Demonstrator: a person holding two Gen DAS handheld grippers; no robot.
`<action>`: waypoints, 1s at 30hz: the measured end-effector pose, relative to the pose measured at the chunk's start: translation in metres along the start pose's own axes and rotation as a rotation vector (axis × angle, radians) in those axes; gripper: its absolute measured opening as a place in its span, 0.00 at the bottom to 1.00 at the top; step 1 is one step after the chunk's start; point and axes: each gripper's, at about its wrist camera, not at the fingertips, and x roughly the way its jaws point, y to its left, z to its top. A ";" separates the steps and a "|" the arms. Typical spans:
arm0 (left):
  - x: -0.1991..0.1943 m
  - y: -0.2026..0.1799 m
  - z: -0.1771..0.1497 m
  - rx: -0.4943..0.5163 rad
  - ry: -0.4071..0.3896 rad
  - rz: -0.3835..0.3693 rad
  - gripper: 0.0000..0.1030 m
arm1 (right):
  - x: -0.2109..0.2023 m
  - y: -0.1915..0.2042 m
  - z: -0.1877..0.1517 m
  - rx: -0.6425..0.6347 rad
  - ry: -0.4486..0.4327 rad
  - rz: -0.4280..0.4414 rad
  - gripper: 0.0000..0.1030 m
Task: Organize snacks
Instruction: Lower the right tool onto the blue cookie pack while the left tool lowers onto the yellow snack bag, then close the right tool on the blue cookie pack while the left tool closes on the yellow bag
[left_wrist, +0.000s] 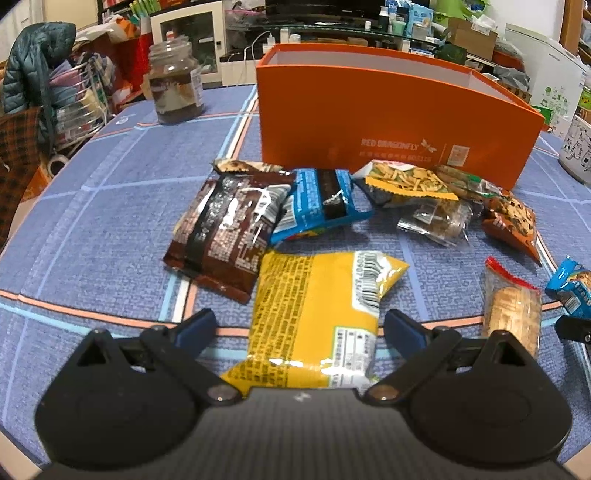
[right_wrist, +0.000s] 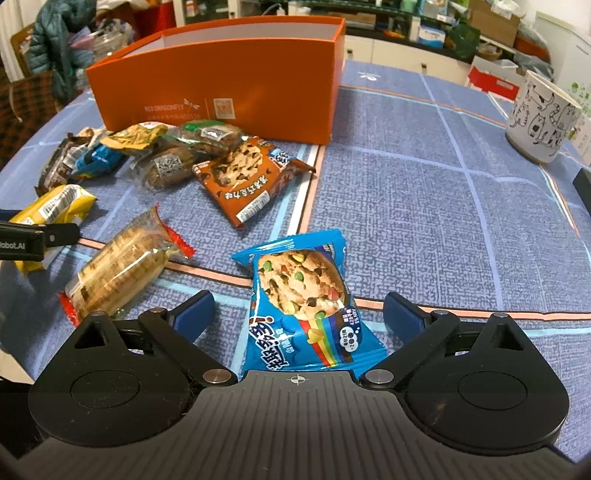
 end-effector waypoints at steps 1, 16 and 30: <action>0.000 0.000 0.000 0.000 0.000 -0.001 0.94 | 0.000 -0.001 0.000 0.005 -0.001 -0.005 0.89; -0.002 -0.006 0.000 0.023 -0.003 -0.050 0.85 | -0.007 0.001 0.005 0.014 -0.027 0.009 0.38; -0.011 -0.005 0.007 0.025 -0.015 -0.079 0.51 | -0.012 0.004 0.006 0.011 -0.045 0.022 0.37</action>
